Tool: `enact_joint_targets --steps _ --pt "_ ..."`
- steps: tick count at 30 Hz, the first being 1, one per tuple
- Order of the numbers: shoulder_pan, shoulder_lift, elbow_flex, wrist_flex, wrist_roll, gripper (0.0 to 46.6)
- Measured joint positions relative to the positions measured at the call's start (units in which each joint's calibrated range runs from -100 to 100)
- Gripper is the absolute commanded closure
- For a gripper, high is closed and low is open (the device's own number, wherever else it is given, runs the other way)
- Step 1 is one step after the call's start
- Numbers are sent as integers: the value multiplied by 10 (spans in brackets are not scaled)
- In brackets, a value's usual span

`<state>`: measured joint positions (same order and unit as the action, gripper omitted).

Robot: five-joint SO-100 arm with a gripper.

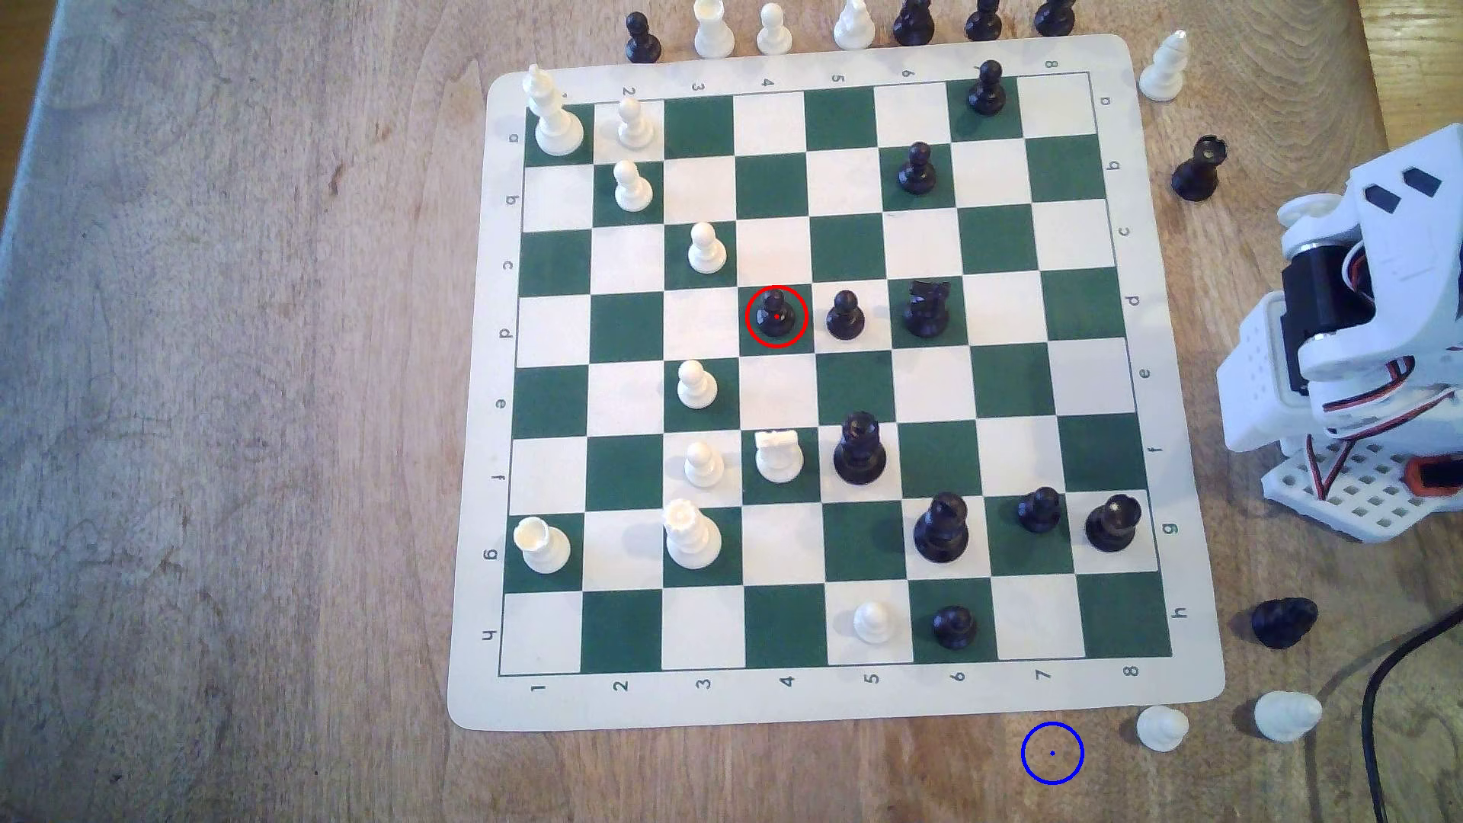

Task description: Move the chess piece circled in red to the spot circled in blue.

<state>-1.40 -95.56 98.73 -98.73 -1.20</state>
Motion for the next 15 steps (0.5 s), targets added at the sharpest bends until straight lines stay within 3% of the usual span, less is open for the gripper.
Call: enact_joint_targets --steps 7,13,15 --pt "21 0 0 85 0 464" --pt "58 0 -16 307 0 464" --pt "72 0 -59 456 0 464"
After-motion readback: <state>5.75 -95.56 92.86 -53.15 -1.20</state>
